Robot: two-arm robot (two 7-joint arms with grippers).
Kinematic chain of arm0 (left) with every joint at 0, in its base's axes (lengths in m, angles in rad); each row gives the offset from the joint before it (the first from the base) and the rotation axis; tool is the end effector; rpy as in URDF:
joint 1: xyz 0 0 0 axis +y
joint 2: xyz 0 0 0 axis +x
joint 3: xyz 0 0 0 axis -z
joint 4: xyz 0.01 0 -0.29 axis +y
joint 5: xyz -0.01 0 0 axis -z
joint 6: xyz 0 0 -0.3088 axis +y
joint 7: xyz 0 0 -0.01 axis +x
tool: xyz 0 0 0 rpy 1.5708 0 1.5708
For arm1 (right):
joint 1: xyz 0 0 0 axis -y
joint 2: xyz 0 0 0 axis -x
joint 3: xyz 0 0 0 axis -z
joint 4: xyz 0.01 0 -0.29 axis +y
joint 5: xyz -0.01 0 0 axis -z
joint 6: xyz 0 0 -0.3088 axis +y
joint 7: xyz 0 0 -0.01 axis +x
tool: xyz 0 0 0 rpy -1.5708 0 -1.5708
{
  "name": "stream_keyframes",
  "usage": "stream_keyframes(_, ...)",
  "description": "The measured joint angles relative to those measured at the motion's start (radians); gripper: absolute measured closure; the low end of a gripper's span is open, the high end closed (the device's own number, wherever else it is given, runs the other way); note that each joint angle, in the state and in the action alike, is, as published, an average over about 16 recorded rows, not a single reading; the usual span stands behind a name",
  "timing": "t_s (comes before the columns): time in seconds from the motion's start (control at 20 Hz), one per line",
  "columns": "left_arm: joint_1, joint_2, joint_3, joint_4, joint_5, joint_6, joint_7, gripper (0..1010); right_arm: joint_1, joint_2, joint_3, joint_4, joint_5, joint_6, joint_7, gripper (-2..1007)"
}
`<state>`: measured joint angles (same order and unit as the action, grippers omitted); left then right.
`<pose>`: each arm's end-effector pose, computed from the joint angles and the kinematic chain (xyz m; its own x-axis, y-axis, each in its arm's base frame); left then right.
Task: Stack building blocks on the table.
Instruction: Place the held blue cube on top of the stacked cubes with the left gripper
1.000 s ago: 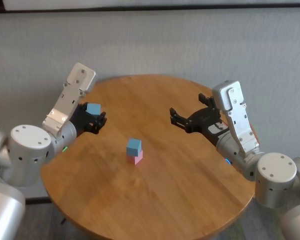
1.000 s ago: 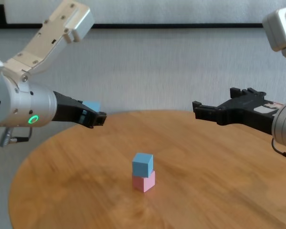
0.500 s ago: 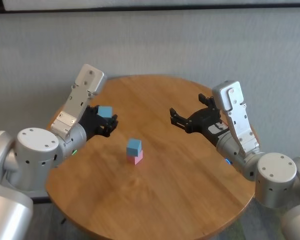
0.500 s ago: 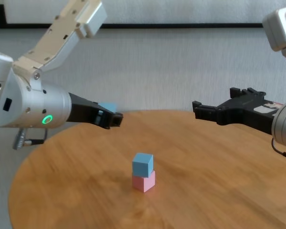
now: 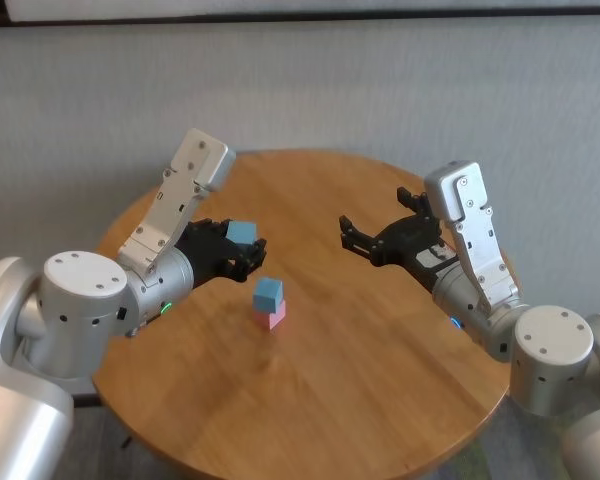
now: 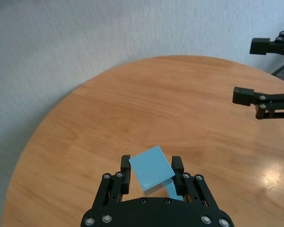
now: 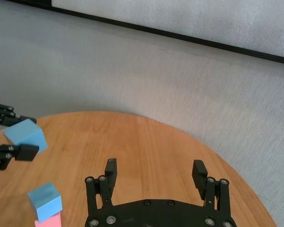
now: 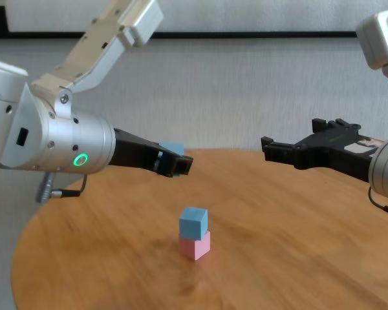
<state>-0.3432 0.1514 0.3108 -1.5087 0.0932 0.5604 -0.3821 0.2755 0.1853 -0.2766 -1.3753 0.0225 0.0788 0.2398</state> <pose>0.4053 -0.0490 -0.2122 0.5504 0.8133 0.1884 -0.7985 0.4470 0.4032 0.3981 0.0193 -0.2745 0.4420 -0.8734 0.2044 0.8970 0.4299 -0.1028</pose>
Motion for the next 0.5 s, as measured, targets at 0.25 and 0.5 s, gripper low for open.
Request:
stream_keyframes(0.25, -0.019, 0.016, 0.036, 0.013, -0.002, 0.022, -0.025, 467, 0.000, 0.000, 0.000, 0.000, 0.000, 0.000, 0.000, 0)
stream_keyframes(0.5, -0.038, 0.027, 0.068, 0.027, 0.004, 0.042, -0.039, 467, 0.000, 0.000, 0.000, 0.000, 0.000, 0.000, 0.000, 0)
